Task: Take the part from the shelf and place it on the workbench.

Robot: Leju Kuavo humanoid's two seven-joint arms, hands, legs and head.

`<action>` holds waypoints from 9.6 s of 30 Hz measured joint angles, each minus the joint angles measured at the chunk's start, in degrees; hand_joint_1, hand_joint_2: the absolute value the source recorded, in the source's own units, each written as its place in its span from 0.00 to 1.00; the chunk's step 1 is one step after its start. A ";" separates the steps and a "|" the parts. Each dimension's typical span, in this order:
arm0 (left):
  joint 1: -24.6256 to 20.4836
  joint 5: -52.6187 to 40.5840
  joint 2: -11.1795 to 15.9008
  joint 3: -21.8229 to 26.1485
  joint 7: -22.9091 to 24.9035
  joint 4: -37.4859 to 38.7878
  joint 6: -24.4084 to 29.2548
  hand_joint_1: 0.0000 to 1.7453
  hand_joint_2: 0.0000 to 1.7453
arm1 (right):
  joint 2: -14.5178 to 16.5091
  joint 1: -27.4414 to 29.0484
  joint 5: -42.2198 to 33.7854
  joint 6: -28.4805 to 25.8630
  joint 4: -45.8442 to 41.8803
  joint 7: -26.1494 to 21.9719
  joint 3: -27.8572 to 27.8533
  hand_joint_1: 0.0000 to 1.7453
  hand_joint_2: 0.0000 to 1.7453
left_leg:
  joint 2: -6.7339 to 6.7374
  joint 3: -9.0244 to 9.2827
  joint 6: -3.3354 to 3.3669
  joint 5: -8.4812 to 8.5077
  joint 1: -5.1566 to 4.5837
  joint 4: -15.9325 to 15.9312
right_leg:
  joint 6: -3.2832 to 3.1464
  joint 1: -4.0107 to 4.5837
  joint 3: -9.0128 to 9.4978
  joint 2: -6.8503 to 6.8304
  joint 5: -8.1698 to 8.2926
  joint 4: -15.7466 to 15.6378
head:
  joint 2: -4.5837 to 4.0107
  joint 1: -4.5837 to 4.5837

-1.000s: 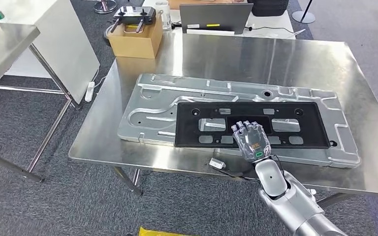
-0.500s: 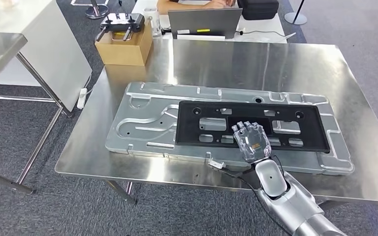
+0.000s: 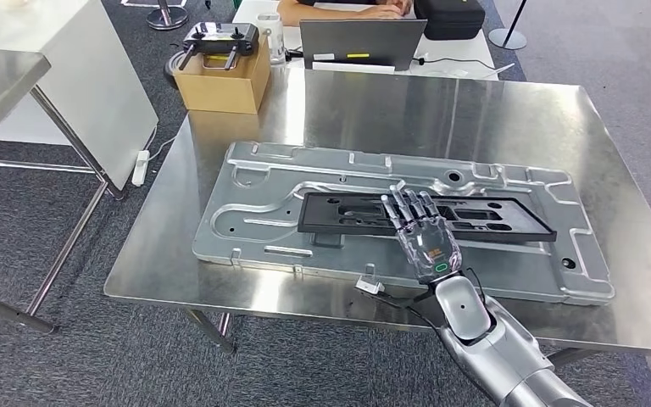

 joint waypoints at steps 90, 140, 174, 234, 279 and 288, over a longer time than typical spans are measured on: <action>-1.07 -1.13 -0.31 1.82 -0.64 0.00 -1.15 0.00 0.00 | 1.86 -0.55 -0.05 -0.49 1.02 -3.08 -2.22 0.00 1.00 | 0.76 -3.13 1.00 3.45 0.08 -0.25 | 0.91 -0.22 3.08 -0.86 -2.42 2.54 | 0.00 -0.38; 0.51 -6.11 0.96 5.37 -1.84 0.04 -0.63 0.00 0.00 | 18.00 27.65 -53.73 22.31 43.76 -4.32 -53.74 0.00 0.00 | -2.62 6.94 -0.45 -4.58 1.26 -2.01 | 1.06 -0.61 0.36 3.37 0.93 -1.22 | 0.00 -0.59; 0.87 -6.74 1.08 5.84 -1.54 0.05 -0.30 0.00 0.00 | 18.64 28.24 -53.86 22.16 44.17 -3.55 -55.25 0.00 0.00 | -0.27 6.08 1.28 -3.36 1.38 -2.57 | 1.38 -0.30 -3.36 2.01 -2.33 4.74 | 0.00 -0.20; -0.83 -2.15 -0.16 14.98 -3.55 -0.02 0.65 0.00 0.00 | 17.09 27.92 -50.71 21.56 44.13 -5.90 -59.80 0.00 0.00 | -2.21 6.67 2.01 -2.49 0.54 -3.51 | 0.88 -0.60 -2.06 4.51 1.28 0.74 | 0.00 -0.32; 0.15 -3.20 -0.34 18.00 -2.54 -0.02 0.84 0.00 0.00 | 16.39 28.42 -49.94 21.17 44.12 -4.63 -63.92 0.00 0.00 | 5.39 5.85 -0.60 -4.99 0.41 -0.37 | -0.01 -0.57 0.08 -2.21 0.52 -0.43 | 0.00 -0.44; 0.66 -4.09 -0.50 18.11 -2.12 -0.02 0.73 0.00 0.00 | 16.01 28.15 -49.90 20.79 44.11 -6.09 -64.41 0.00 0.00 | -1.55 2.62 -0.65 -6.33 0.99 6.38 | -0.74 -0.48 -0.41 3.66 1.23 -0.32 | 0.00 -0.46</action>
